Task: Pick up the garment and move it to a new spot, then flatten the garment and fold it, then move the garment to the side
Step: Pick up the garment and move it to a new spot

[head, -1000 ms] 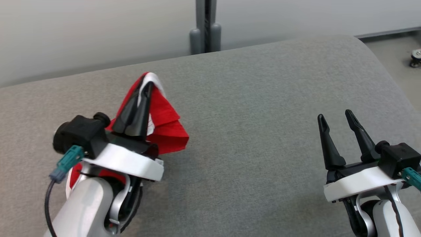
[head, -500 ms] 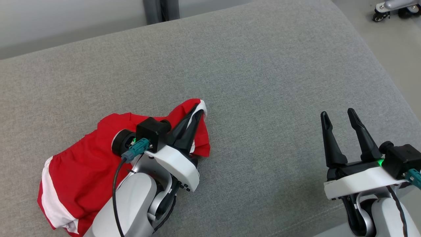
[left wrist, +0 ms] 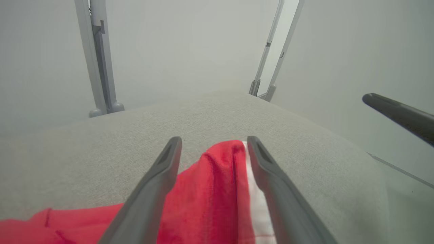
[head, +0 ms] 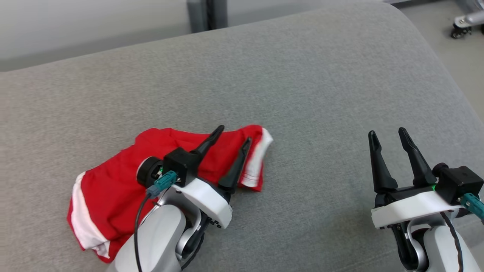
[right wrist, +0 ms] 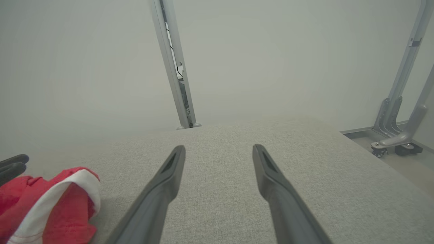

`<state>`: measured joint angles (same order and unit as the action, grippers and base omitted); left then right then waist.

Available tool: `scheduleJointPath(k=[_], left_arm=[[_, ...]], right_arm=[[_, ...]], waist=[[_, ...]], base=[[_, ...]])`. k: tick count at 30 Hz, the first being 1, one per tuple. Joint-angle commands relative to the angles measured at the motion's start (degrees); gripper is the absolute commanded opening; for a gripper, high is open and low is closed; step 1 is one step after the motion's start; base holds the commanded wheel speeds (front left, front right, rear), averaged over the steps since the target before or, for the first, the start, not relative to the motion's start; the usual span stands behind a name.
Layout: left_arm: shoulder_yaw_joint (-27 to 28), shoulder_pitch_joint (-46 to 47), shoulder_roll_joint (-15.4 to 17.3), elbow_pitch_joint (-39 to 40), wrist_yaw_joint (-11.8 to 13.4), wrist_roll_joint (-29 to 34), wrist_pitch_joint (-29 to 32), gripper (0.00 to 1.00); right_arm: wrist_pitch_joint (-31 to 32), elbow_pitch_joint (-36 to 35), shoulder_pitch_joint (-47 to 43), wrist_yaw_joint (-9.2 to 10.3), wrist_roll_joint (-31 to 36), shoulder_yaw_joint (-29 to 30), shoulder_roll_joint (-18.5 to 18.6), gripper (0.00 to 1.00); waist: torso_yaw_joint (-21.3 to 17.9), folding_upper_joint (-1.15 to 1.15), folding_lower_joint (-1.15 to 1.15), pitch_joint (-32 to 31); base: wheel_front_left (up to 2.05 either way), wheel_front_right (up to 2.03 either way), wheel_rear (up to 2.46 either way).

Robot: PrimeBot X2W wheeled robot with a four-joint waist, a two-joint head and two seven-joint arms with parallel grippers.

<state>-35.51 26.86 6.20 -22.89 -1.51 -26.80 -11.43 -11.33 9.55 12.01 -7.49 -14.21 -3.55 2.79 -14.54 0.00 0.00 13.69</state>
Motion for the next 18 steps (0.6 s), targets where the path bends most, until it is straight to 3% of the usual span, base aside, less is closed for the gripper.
scheduleJointPath(k=[1,4,8,18], left_arm=[[0.8,-0.6,0.9,0.8,0.2,-0.3,-0.7,1.0],[2.0,-2.0,2.2,3.0,0.6,-0.7,-1.4,1.0],[4.3,-4.3,4.9,6.2,3.0,-0.7,-2.0,1.0],[15.0,-10.7,11.1,12.8,8.1,-3.6,-3.4,1.0]], right_arm=[[-0.3,0.2,0.2,-0.01,0.4,0.3,0.2,1.0],[0.0,0.5,0.0,-0.01,1.0,0.9,0.2,1.0],[0.6,0.5,-0.5,-0.01,1.9,1.9,0.3,1.0],[1.7,-0.4,-1.2,-0.01,3.3,3.2,0.2,1.0]], waist=[[1.5,0.0,0.0,-1.2],[3.4,0.0,0.0,-2.1],[5.8,0.0,0.0,-3.3],[10.4,0.0,0.0,-5.8]], base=[[0.0,0.0,0.0],[0.0,0.0,0.0],[0.0,0.0,0.0],[0.0,0.0,0.0]])
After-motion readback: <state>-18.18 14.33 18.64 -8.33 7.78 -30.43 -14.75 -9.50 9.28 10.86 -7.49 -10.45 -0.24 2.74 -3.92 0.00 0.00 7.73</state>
